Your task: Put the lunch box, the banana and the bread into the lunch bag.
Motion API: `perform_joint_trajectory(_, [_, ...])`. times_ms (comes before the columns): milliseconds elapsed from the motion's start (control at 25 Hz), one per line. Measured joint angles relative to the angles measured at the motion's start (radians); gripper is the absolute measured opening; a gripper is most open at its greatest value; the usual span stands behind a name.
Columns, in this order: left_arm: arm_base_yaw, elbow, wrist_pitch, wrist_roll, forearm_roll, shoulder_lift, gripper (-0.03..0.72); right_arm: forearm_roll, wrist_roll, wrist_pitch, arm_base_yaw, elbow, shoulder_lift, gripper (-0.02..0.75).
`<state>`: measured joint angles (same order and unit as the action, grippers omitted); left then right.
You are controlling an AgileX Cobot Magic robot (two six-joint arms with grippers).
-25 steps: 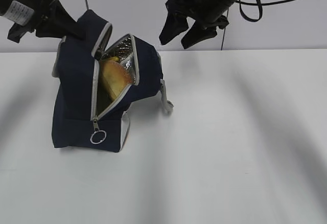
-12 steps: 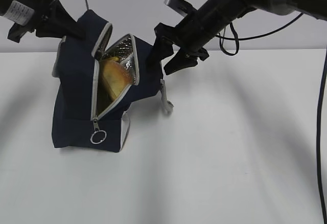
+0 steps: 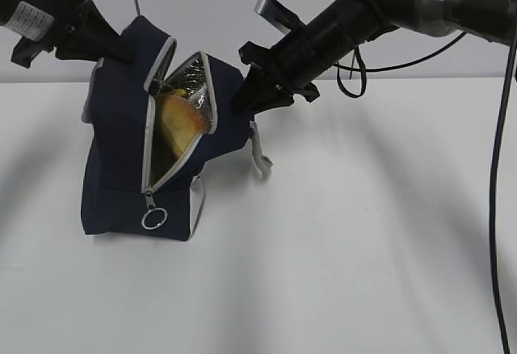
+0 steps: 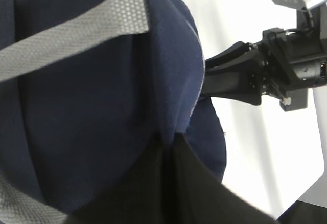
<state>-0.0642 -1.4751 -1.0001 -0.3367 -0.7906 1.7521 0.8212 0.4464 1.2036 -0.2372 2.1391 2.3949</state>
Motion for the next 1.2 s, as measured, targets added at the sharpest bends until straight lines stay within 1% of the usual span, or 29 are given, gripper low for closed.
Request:
perform_joint_trajectory(80, [0.000, 0.000, 0.000, 0.000, 0.002, 0.000, -0.003, 0.006, 0.010, -0.004, -0.004, 0.000, 0.000, 0.090])
perform_joint_trajectory(280, [0.000, 0.000, -0.001, 0.000, 0.004, 0.000, -0.003, 0.006, 0.032, -0.007, -0.010, 0.000, 0.000, 0.003])
perform_joint_trajectory(400, [0.000, 0.000, -0.002, 0.000, -0.002, 0.000, -0.003, 0.004, 0.034, 0.000, -0.010, 0.007, 0.000, -0.004])
perform_joint_trajectory(520, [0.000, 0.000, -0.002, -0.003, -0.025, 0.000, -0.003, -0.038, 0.034, 0.018, -0.011, 0.058, -0.002, -0.005])
perform_joint_trajectory(640, [0.000, 0.000, -0.004, -0.034, -0.088, 0.002, -0.003, -0.085, 0.023, 0.030, -0.011, 0.107, -0.034, -0.006])
perform_joint_trajectory(760, [-0.011, 0.000, 0.005, -0.057, -0.146, 0.003, -0.003, -0.108, 0.006, 0.037, -0.003, 0.120, -0.099, -0.006])
perform_joint_trajectory(840, [-0.032, 0.000, 0.022, -0.072, -0.165, 0.005, -0.003, -0.165, -0.032, 0.044, -0.001, 0.122, -0.141, -0.006])
perform_joint_trajectory(920, [-0.057, 0.000, 0.052, -0.076, -0.180, 0.010, -0.003, -0.267, -0.079, 0.047, 0.003, 0.122, -0.185, -0.006])
perform_joint_trajectory(1000, [-0.085, 0.000, 0.084, -0.078, -0.197, 0.010, -0.003, -0.341, -0.125, 0.056, 0.006, 0.122, -0.227, -0.006])
perform_joint_trajectory(1080, [-0.110, 0.000, 0.121, -0.079, -0.215, 0.010, -0.003, -0.385, -0.153, 0.059, 0.008, 0.122, -0.257, -0.006])
perform_joint_trajectory(1200, [-0.141, 0.000, 0.193, -0.080, -0.223, 0.011, -0.003, -0.407, -0.173, 0.062, 0.008, 0.091, -0.291, -0.006])
